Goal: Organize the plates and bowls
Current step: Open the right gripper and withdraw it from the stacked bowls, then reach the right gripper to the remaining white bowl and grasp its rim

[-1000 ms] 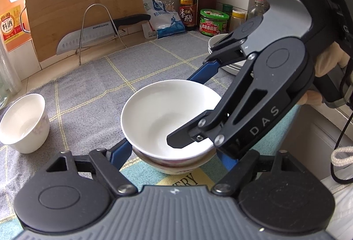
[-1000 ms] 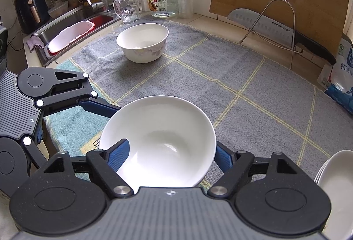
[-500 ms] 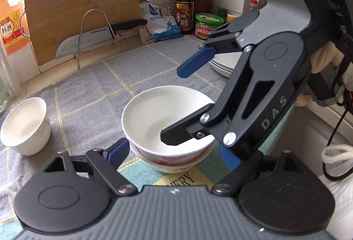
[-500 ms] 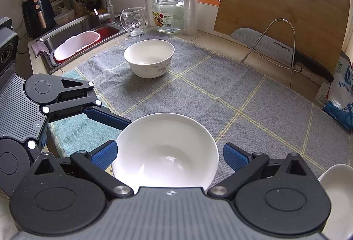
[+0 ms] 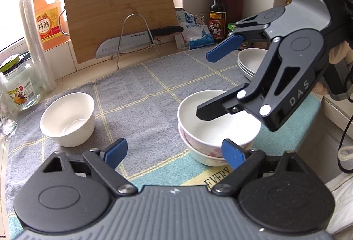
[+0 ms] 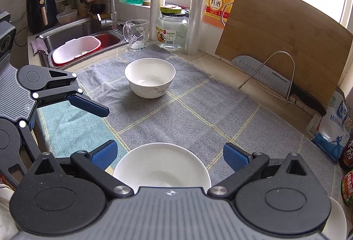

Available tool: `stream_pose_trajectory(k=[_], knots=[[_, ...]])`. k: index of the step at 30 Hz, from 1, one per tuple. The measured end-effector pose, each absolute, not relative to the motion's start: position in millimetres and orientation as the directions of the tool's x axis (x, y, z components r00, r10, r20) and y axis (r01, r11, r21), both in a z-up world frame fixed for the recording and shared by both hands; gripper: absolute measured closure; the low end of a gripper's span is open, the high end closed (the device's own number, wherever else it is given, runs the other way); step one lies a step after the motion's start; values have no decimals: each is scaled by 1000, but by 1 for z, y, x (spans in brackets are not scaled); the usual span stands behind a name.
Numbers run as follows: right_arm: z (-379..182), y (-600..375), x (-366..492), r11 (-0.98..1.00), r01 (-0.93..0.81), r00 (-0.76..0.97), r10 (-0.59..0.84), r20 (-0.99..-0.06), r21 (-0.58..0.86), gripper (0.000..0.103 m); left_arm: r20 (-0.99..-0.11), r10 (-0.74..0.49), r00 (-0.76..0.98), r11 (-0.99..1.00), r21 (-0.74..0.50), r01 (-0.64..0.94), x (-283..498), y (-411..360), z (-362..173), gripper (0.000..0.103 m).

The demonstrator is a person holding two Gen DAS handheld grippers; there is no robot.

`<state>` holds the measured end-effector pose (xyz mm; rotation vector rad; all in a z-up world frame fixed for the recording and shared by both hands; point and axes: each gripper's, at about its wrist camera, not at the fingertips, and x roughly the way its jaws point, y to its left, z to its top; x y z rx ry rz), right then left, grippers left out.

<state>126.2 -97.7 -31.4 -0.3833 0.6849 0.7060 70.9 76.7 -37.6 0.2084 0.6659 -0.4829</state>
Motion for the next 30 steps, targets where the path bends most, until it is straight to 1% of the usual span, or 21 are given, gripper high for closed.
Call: stream_pose_trajectory(k=[8,12,19,30], knots=[[-26,-65,151,684,-725,530,480,-699,-81,0,-608,-201,768,948,76,309,89,121,-46,11],[-26,-46,163,668,-739,515,481,-710,-83,0,-606,-138,783,968,86,238,101,138,-56,11],[-28,-20,187,644,-762,476,490,-730,-66,0,-604,-93,792,975,105,195,123,156,-76,11],[-38,13,236,624,-782,419,503,-756,-18,0,-598,-103,795,978,85,191,160,166,-94,11]])
